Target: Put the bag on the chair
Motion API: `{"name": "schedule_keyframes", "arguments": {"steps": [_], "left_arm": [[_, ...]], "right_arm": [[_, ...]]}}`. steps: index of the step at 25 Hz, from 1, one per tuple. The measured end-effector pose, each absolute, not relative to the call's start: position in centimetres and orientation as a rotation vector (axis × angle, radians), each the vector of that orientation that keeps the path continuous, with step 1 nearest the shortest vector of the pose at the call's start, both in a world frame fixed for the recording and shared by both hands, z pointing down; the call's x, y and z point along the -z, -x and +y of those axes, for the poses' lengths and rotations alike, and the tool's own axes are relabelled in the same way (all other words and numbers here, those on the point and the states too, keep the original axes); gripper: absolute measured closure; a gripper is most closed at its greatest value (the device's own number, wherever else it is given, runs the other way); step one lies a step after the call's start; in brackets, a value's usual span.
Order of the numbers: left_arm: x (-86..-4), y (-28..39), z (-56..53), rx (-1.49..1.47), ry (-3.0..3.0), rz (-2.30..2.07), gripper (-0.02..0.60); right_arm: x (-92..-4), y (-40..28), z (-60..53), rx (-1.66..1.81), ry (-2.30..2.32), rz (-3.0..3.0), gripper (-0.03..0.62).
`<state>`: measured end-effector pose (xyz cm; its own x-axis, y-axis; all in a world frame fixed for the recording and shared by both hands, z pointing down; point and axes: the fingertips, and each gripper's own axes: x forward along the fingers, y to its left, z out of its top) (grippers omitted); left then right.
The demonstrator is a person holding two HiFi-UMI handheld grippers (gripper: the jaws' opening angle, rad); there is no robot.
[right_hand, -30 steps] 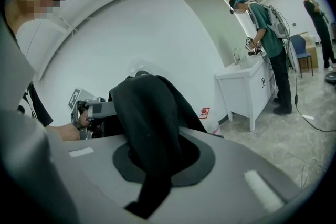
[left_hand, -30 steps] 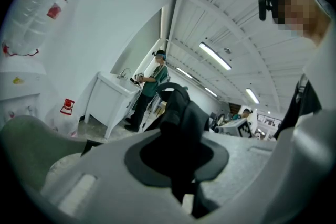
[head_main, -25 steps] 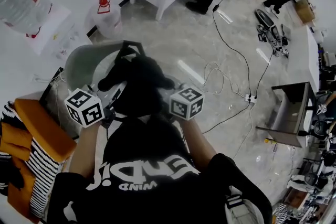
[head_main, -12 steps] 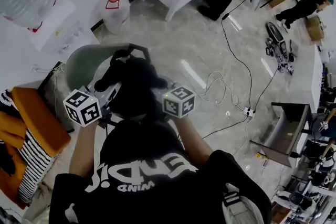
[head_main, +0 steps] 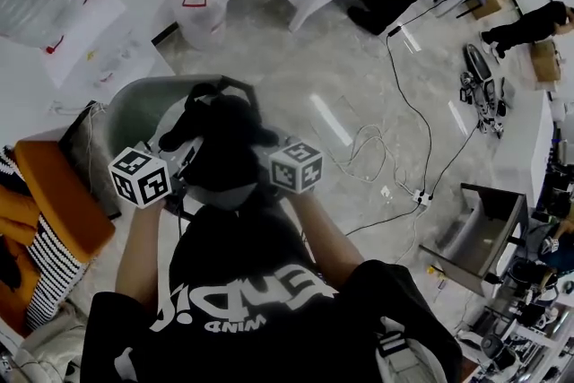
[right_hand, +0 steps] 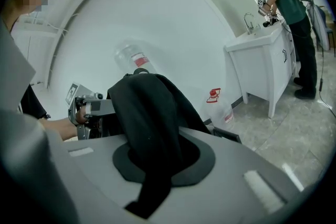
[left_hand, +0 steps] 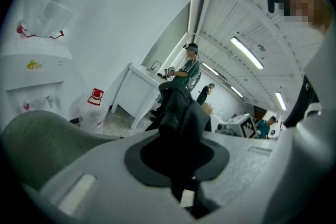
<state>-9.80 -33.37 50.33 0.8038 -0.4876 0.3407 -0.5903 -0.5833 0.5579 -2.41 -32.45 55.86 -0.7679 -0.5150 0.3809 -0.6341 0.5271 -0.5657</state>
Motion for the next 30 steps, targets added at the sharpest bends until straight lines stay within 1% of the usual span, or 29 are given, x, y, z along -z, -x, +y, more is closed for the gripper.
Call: {"name": "schedule_keyframes", "arguments": {"steps": [8,18,25,30], "left_arm": [[-54.7,10.0,-37.3,-0.242,-2.244,-0.811,0.523],[-57.7,10.2,-41.7,-0.28,-2.203,-0.862,0.515],[-60.4,10.5,-43.2,-0.294,-2.163,-0.909,0.489],[-61.8,10.9,-44.0,-0.314,-2.138,-0.946,0.463]], "right_arm": [[-60.1,2.7,-36.3,-1.122,-0.969,-2.533,0.556],[-62.9,2.5,-40.6,-1.164,-0.985,-2.482,0.553],[-65.3,2.4,-42.5,-1.163,-0.942,-2.462,0.54],[-66.5,2.4,-43.5,-1.194,-0.944,-2.446,0.511]]}}
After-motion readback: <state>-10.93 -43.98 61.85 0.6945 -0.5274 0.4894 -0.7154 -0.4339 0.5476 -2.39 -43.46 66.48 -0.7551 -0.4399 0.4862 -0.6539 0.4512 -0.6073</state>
